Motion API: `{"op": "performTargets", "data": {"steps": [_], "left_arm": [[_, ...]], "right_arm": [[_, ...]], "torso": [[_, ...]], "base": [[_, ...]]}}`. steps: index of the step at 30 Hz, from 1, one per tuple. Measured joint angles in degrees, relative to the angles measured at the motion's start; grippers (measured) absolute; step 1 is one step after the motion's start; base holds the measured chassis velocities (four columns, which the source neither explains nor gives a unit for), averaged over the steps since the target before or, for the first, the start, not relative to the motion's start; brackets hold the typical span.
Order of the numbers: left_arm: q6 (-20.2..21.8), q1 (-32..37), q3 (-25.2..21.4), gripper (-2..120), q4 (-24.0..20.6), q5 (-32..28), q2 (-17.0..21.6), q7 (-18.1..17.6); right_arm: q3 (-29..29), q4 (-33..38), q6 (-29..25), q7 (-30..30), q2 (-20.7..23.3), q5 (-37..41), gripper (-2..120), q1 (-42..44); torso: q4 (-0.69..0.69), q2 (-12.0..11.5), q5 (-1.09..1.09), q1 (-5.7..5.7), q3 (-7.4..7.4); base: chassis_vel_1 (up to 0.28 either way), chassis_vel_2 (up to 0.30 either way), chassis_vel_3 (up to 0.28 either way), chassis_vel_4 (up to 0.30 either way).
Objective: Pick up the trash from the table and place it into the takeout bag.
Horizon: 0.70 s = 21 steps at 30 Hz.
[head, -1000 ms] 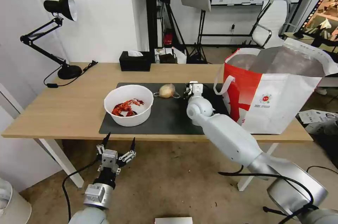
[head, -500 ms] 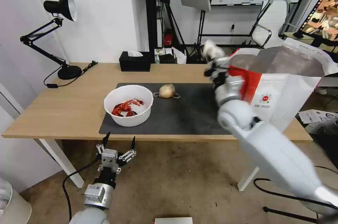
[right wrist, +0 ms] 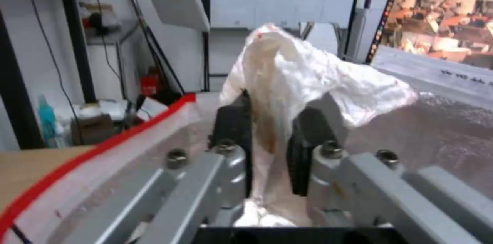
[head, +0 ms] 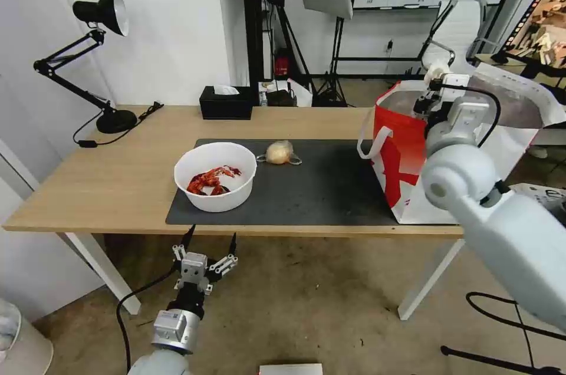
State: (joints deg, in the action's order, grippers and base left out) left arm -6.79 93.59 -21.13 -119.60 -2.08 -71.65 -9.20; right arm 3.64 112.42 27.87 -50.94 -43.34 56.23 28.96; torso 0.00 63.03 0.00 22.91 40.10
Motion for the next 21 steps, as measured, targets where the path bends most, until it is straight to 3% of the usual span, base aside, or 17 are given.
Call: {"op": "performTargets", "data": {"steps": [6,14,16,19,21], "left_arm": [[0.01,0.11,-0.24,100,-0.13,-0.27,0.30,0.02],[-0.02,0.60,-0.45,100,-0.63,-0.38,0.26,0.04],[-0.03,0.62,-0.50,100,-0.73,-0.43,0.31,0.04],[-0.03,0.53,-0.64,100,-1.11,-0.77,0.70,0.05],[-0.03,0.31,-0.73,100,-1.42,-1.07,0.95,0.08]], "right_arm": [[0.34,0.01,2.07,-0.51,0.75,2.24,38,-0.77],[0.35,0.20,2.49,0.22,1.11,2.32,73,-1.63],[0.62,0.46,2.31,0.74,1.22,2.31,76,-1.38],[1.84,1.90,-0.99,6.16,1.75,2.20,87,0.65],[3.31,4.11,-6.62,13.20,2.12,1.83,96,3.77]], "torso": [[-0.01,0.00,0.00,0.00,0.00],[0.00,0.00,0.00,0.00,0.00],[0.01,-0.01,0.00,0.00,0.00],[0.00,0.00,0.00,0.00,0.00],[0.00,0.00,0.00,0.01,0.00]], "base": [[0.000,0.000,0.000,0.000],[0.000,0.000,0.000,0.000],[0.000,0.000,0.000,0.000],[0.000,0.000,0.000,0.000],[0.000,0.000,0.000,0.000]]}}
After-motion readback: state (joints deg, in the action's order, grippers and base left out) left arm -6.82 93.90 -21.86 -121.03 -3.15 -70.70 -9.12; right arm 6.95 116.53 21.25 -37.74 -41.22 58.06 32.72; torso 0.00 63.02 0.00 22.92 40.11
